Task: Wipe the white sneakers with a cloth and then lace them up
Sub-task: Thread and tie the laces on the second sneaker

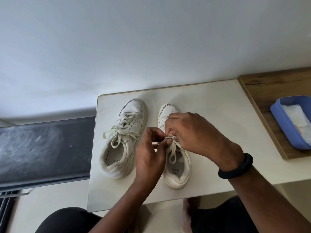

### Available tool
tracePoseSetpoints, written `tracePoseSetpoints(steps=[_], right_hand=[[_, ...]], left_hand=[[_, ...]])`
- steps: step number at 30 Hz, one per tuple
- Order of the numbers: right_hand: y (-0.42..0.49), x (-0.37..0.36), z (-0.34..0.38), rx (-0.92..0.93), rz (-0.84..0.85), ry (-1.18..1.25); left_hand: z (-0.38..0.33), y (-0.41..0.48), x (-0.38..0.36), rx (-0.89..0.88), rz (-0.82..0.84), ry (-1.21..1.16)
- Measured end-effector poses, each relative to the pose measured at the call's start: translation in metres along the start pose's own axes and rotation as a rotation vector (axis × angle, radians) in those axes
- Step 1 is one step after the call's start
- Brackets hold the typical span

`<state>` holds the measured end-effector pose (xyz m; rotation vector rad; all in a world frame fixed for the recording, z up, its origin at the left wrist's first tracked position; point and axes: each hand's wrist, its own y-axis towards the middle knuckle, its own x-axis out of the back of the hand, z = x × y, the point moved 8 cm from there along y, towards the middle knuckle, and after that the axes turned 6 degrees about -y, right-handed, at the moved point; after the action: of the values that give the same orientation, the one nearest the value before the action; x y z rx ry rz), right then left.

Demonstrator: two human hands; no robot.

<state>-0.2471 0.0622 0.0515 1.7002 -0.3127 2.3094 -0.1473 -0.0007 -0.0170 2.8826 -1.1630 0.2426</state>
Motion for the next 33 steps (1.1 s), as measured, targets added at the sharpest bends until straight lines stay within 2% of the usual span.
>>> tracePoseSetpoints(steps=[3,6,11,20,27,31,33], right_hand=[[-0.002,-0.001,-0.011,-0.023,-0.087,0.152],[-0.003,-0.002,-0.017,-0.043,-0.104,0.249],[-0.004,-0.005,-0.016,-0.030,-0.058,0.210],[-0.004,-0.008,-0.016,-0.027,0.022,0.155],[-0.005,-0.004,-0.006,-0.072,0.052,-0.053],[-0.005,-0.007,-0.009,-0.098,0.074,-0.023],[-0.006,-0.009,-0.015,-0.134,0.061,0.067]], left_hand=[[0.003,0.002,-0.001,0.047,0.016,-0.046],[0.004,0.004,-0.002,0.087,0.035,-0.059],[0.007,0.004,-0.001,0.148,0.036,-0.058],[0.004,0.002,-0.003,0.131,0.054,-0.057],[0.008,0.000,-0.005,0.179,0.070,-0.125],[0.013,-0.002,-0.007,0.223,0.074,-0.176],[0.014,-0.004,-0.008,0.241,0.058,-0.198]])
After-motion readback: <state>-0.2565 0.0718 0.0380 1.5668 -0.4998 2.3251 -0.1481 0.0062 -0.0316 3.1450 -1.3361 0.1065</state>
